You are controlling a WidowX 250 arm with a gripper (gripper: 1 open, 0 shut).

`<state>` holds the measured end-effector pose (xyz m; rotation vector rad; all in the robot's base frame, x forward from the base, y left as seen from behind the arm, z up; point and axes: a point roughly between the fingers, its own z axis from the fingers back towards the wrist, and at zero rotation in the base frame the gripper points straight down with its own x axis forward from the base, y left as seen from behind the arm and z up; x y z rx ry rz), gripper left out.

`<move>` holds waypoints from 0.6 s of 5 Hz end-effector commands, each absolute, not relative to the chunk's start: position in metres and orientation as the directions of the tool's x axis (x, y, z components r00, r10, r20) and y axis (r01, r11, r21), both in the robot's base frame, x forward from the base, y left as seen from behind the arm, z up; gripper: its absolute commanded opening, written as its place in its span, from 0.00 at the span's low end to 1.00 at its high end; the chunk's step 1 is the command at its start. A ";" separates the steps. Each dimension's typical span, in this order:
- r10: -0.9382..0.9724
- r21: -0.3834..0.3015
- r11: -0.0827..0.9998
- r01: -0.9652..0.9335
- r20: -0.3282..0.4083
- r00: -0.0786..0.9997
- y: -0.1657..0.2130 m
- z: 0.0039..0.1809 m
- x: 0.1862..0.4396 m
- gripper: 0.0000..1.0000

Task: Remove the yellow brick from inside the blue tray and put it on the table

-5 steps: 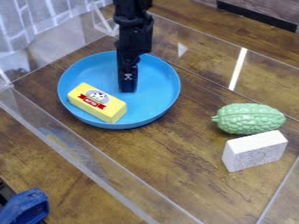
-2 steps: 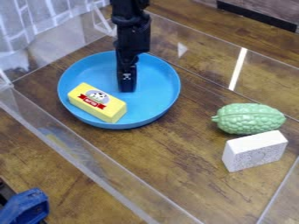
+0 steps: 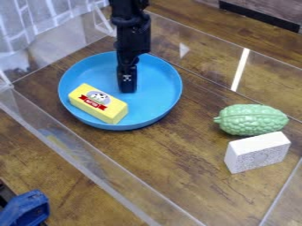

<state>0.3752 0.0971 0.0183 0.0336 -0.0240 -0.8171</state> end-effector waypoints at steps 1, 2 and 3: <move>-0.711 -0.008 0.703 0.711 -0.008 0.703 0.108 0.008 0.357 1.00; -0.714 -0.013 0.700 0.714 0.000 0.700 0.107 0.008 0.355 1.00; -0.708 -0.040 0.706 0.707 -0.007 0.707 0.109 0.007 0.348 1.00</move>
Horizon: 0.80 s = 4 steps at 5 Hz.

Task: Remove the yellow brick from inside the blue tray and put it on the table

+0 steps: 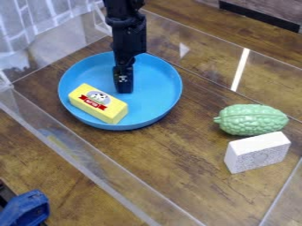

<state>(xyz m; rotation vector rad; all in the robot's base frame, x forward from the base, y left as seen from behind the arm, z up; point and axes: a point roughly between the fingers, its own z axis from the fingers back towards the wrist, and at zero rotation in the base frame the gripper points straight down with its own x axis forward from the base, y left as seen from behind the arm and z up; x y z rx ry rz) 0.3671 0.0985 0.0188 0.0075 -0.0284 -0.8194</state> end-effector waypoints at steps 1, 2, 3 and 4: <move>-0.701 -0.066 0.712 0.699 -0.014 0.713 0.111 0.008 0.341 1.00; -0.698 -0.090 0.715 0.693 -0.022 0.716 0.112 0.009 0.335 1.00; -0.696 -0.106 0.715 0.691 -0.025 0.717 0.109 0.009 0.330 1.00; -0.697 -0.121 0.714 0.690 -0.027 0.716 0.103 0.008 0.327 1.00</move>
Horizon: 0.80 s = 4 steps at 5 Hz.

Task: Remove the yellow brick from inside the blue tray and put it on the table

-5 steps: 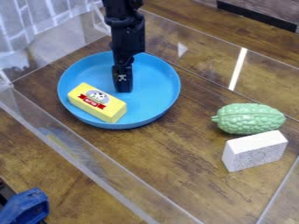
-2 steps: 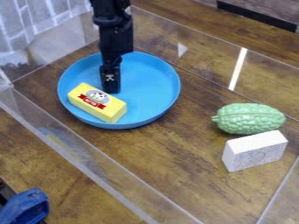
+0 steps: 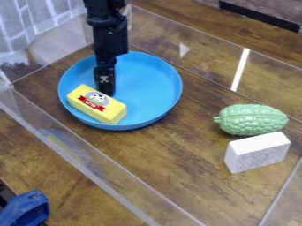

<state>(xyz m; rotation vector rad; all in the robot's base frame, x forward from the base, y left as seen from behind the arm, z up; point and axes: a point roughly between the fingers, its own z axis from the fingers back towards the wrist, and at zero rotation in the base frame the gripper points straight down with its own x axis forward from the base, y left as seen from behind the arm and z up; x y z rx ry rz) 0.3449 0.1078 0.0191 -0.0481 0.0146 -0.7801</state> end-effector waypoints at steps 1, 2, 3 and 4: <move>-0.699 -0.133 0.711 0.691 -0.029 0.714 0.097 0.008 0.325 1.00; -0.702 -0.144 0.708 0.691 -0.033 0.712 0.092 0.008 0.323 1.00; -0.703 -0.153 0.706 0.692 -0.037 0.710 0.086 0.007 0.321 1.00; -0.705 -0.160 0.704 0.692 -0.040 0.708 0.081 0.007 0.320 1.00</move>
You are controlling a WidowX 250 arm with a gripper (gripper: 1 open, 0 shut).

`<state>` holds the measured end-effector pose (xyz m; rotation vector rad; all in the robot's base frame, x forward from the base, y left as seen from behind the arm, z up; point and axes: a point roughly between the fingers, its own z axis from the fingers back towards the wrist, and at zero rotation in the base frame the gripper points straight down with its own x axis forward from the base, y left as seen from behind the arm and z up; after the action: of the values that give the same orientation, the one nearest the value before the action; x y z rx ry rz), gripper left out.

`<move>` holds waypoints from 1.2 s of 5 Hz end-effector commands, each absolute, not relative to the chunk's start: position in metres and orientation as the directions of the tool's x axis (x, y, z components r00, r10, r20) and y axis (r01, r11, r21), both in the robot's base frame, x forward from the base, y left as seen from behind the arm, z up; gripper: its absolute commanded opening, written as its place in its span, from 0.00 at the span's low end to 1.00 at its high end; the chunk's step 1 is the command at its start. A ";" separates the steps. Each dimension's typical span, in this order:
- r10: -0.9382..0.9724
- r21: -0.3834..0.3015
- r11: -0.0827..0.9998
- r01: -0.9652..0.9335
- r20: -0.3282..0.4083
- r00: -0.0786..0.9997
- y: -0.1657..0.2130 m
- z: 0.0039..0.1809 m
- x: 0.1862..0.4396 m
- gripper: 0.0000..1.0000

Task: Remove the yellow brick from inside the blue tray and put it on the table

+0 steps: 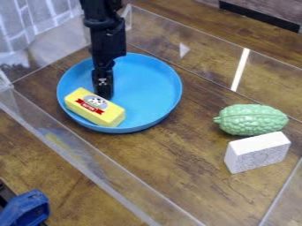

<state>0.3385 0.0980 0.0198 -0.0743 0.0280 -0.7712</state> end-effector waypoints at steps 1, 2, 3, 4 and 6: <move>-0.707 -0.164 0.702 0.693 -0.043 0.706 0.075 0.007 0.320 1.00; -0.708 -0.168 0.701 0.693 -0.047 0.704 0.070 0.006 0.321 1.00; -0.710 -0.171 0.699 0.694 -0.051 0.702 0.065 0.005 0.322 1.00; -0.711 -0.174 0.698 0.695 -0.056 0.701 0.060 0.005 0.323 1.00; -0.715 -0.184 0.694 0.696 -0.068 0.696 0.050 0.002 0.323 1.00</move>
<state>0.3410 0.0711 0.0198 -0.0878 0.0533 -0.7644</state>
